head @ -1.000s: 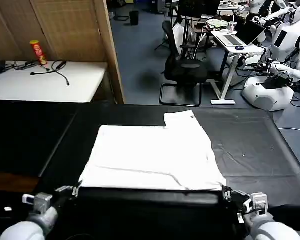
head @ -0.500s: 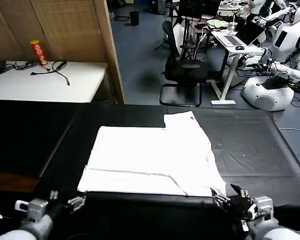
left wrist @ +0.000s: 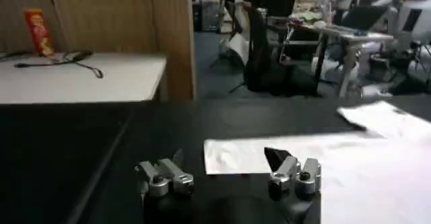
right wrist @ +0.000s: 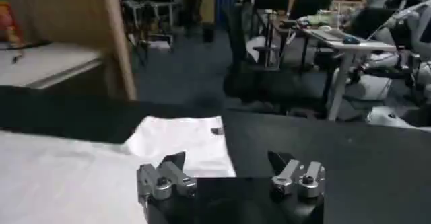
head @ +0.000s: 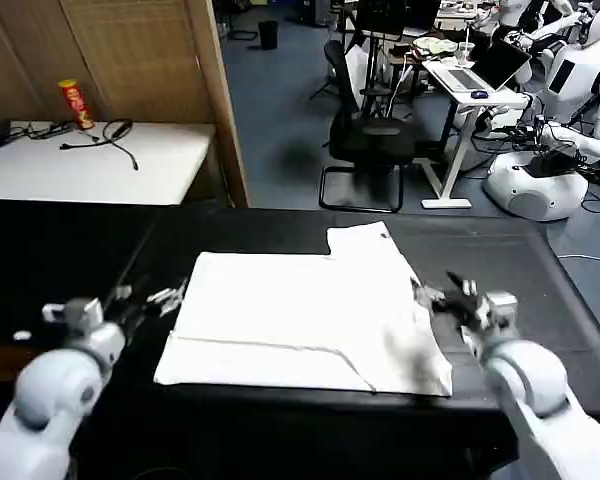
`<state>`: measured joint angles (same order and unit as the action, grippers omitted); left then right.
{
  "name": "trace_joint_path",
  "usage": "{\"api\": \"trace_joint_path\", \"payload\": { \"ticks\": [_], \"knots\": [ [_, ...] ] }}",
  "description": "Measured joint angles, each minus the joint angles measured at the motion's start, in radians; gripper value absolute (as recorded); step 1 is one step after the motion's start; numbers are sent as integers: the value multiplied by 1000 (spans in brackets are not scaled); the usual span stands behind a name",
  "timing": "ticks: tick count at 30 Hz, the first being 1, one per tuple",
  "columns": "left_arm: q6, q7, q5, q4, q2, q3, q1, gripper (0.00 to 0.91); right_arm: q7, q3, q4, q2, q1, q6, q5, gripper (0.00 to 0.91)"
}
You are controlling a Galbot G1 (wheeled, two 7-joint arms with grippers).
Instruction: Fold and organize the clothes.
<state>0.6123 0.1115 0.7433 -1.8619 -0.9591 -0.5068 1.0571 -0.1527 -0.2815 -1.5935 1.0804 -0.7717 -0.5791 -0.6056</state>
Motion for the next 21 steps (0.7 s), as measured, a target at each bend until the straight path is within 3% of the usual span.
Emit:
{"api": "trace_joint_path", "payload": {
  "ticks": [10, 21],
  "knots": [
    [45, -43, 1, 340, -53, 186, -311, 878, 1, 89, 323, 108, 236, -27, 26, 878],
    [32, -94, -65, 519, -93, 235, -409, 878, 3, 109, 467, 183, 317, -34, 70, 878]
  ]
}}
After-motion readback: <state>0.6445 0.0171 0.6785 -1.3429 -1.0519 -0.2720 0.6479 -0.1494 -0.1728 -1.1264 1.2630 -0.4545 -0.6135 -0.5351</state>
